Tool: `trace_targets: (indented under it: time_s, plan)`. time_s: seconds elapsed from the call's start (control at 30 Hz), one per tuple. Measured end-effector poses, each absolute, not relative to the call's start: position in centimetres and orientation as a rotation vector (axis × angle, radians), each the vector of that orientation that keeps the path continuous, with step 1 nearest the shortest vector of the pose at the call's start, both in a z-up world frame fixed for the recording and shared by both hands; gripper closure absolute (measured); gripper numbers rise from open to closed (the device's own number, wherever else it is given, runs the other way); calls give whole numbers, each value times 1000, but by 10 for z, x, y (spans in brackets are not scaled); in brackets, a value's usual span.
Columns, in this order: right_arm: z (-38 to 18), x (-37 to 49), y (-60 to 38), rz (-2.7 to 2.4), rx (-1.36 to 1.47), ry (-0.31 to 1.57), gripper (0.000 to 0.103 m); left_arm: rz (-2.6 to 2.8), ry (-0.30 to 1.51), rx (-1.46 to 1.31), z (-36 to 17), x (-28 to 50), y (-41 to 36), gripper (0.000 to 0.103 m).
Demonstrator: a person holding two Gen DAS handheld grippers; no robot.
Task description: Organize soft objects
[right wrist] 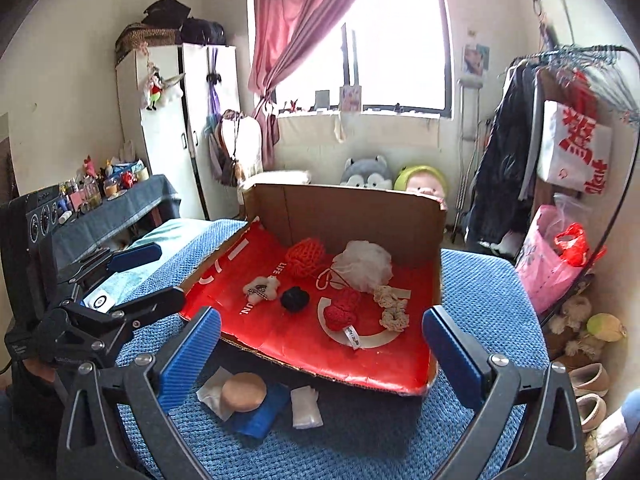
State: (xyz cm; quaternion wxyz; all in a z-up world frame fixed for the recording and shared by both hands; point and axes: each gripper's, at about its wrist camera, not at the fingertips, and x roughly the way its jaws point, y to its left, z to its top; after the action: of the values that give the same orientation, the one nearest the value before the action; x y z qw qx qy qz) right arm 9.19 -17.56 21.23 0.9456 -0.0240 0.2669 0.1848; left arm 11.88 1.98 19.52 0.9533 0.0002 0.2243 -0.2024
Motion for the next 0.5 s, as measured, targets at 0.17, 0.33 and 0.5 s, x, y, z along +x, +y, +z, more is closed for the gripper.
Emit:
trace_targets:
  time_s: [0.17, 0.33, 0.5]
  plan:
    - [202, 53, -175, 303, -64, 460, 0, -360, 406, -17, 188, 83, 25, 6]
    - [183, 25, -179, 254, -39, 416, 0, -317, 387, -25, 173, 59, 26, 6]
    - [154, 9, -183, 178, -15, 382, 0, -298, 403, -46, 149, 47, 26, 6]
